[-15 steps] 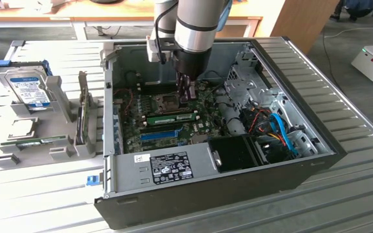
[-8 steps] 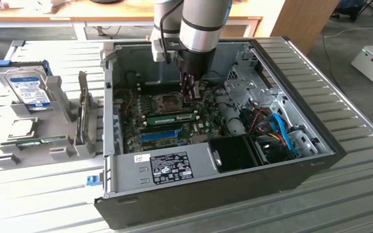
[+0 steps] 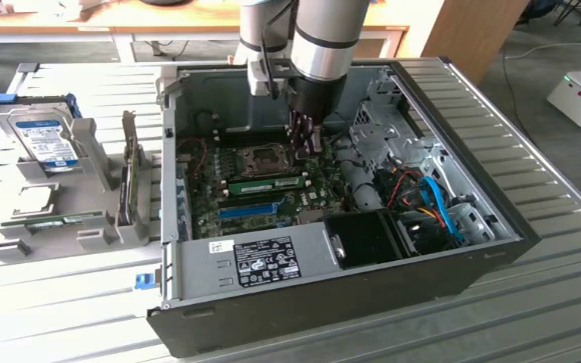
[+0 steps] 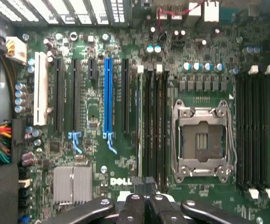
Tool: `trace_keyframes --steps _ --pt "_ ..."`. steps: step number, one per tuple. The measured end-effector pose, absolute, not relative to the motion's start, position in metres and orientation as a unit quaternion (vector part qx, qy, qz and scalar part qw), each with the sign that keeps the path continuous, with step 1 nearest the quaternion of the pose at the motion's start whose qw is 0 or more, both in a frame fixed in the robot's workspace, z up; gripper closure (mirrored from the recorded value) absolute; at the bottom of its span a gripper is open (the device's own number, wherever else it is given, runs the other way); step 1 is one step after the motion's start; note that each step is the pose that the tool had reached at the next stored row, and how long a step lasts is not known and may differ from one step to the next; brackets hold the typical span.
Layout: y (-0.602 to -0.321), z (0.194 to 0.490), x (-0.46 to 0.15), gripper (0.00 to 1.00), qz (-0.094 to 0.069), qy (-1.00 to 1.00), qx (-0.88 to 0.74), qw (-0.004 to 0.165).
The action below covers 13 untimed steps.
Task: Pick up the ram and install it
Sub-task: 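Press down the ram until it locks into place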
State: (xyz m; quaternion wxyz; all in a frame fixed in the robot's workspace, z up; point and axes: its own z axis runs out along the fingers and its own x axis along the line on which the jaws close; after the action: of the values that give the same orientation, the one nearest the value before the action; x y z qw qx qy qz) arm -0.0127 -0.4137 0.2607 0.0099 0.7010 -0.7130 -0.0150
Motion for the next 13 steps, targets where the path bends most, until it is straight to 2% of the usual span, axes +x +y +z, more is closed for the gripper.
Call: trace_keyframes --steps 13 --pt "-0.4137 0.2584 -0.0052 0.89 -0.015 -0.713 0.701 0.010"
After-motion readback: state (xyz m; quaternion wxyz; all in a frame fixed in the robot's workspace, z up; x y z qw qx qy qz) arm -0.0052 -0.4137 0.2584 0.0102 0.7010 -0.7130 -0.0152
